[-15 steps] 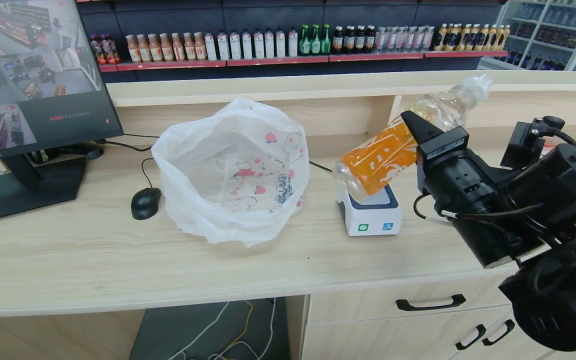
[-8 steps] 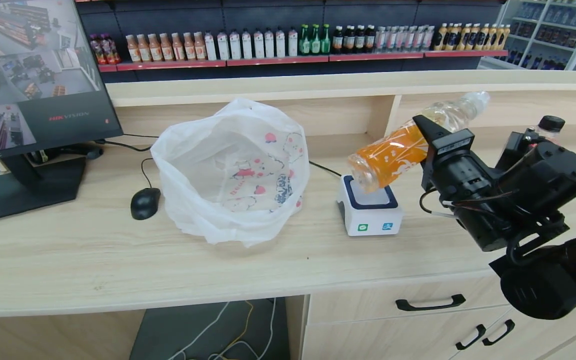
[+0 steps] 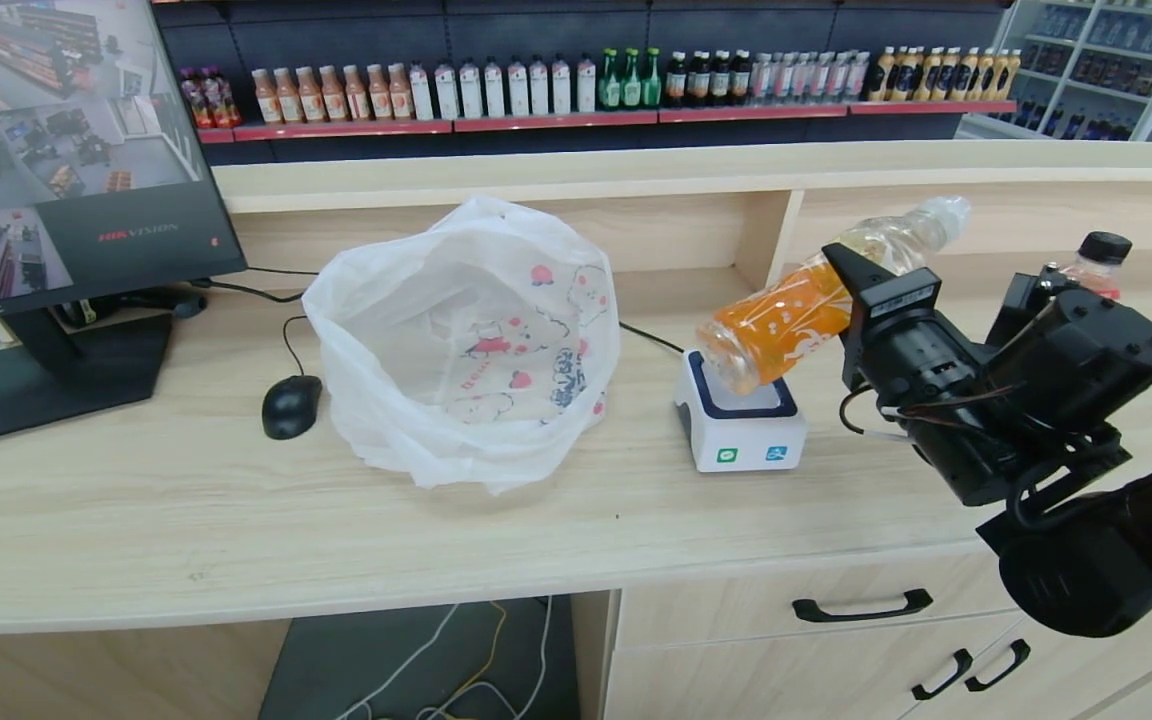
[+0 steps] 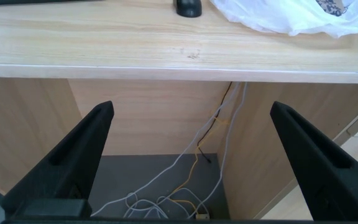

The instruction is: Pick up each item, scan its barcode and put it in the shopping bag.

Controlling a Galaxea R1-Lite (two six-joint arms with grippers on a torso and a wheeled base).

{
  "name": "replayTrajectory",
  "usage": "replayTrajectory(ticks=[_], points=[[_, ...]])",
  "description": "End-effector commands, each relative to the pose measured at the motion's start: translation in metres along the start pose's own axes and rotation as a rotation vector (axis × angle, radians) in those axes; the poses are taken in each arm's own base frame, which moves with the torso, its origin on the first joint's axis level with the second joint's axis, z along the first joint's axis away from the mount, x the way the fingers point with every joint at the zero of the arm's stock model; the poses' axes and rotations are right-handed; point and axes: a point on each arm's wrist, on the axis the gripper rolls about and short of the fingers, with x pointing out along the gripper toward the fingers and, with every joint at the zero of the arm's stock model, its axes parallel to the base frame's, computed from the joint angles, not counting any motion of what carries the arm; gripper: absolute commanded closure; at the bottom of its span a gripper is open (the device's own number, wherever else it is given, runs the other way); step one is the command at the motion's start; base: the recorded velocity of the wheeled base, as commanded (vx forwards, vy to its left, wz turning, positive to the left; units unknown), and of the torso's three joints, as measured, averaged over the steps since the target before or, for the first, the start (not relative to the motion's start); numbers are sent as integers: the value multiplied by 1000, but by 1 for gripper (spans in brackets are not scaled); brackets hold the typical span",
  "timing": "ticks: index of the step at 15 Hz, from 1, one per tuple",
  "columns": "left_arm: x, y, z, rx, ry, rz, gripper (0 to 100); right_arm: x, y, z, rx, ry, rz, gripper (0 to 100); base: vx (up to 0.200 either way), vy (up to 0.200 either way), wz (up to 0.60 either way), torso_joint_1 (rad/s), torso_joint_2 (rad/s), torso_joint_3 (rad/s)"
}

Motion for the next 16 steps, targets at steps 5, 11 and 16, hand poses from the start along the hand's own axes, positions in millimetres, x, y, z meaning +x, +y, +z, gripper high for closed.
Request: replayTrajectory(ticks=[5,11,16], points=[[0,0,0,0,0,-2,0,-1,-2,-1,-1,3,-10,100,0,0,0,0,0,0],[0,0,0,0,0,0,0,-1,-5,-2,-2,4,-18,100,0,0,0,0,0,0],[0,0,0,0,0,-2,0,-1,-6,-2,-2,4,-19,100,0,0,0,0,0,0]])
